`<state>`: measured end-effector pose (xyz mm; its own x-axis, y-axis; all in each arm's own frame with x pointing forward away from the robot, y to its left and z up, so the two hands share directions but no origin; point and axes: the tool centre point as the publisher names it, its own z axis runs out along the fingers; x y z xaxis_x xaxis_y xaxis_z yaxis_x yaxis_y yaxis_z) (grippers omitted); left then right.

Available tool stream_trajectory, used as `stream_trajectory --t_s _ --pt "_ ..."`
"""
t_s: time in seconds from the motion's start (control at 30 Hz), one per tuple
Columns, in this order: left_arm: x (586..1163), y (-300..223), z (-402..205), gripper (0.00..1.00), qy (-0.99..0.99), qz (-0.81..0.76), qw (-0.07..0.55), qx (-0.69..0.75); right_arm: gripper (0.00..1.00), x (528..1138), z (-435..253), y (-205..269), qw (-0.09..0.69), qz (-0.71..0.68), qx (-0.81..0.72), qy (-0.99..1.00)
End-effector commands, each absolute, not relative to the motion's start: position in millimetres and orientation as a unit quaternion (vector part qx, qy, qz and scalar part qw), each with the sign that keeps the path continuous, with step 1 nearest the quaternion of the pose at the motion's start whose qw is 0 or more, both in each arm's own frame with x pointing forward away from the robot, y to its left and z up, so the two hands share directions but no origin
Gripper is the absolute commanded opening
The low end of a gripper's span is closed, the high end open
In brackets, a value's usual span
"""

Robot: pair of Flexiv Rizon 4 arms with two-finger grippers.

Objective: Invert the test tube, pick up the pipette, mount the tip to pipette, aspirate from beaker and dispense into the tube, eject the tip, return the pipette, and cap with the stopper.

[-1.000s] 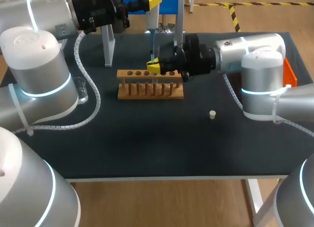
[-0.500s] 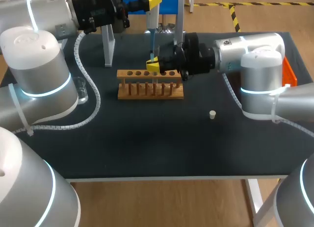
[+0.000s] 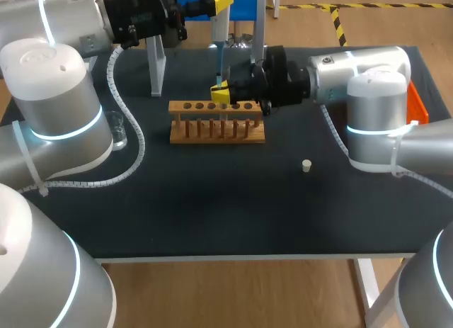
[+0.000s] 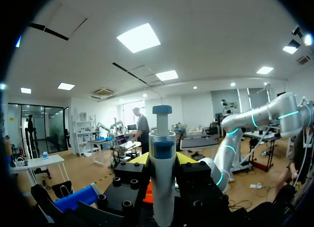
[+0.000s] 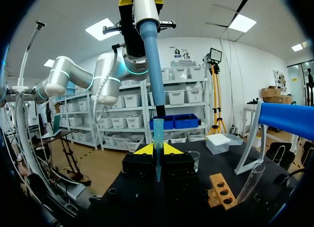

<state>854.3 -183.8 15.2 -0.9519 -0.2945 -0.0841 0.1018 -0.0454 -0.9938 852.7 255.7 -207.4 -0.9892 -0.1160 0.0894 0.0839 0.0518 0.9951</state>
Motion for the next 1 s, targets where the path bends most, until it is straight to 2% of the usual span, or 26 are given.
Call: stream_trajectory --t_s 0.03,1.0 --pt "854.3 -183.4 15.1 0.0 0.676 -0.72 0.138 -0.071 0.0 854.0 -206.9 256.8 0.072 -0.688 0.012 -0.722" --pt "854.3 -183.4 15.1 0.0 0.676 -0.72 0.138 -0.071 0.0 855.8 -201.7 256.8 0.059 -0.693 0.015 -0.719"
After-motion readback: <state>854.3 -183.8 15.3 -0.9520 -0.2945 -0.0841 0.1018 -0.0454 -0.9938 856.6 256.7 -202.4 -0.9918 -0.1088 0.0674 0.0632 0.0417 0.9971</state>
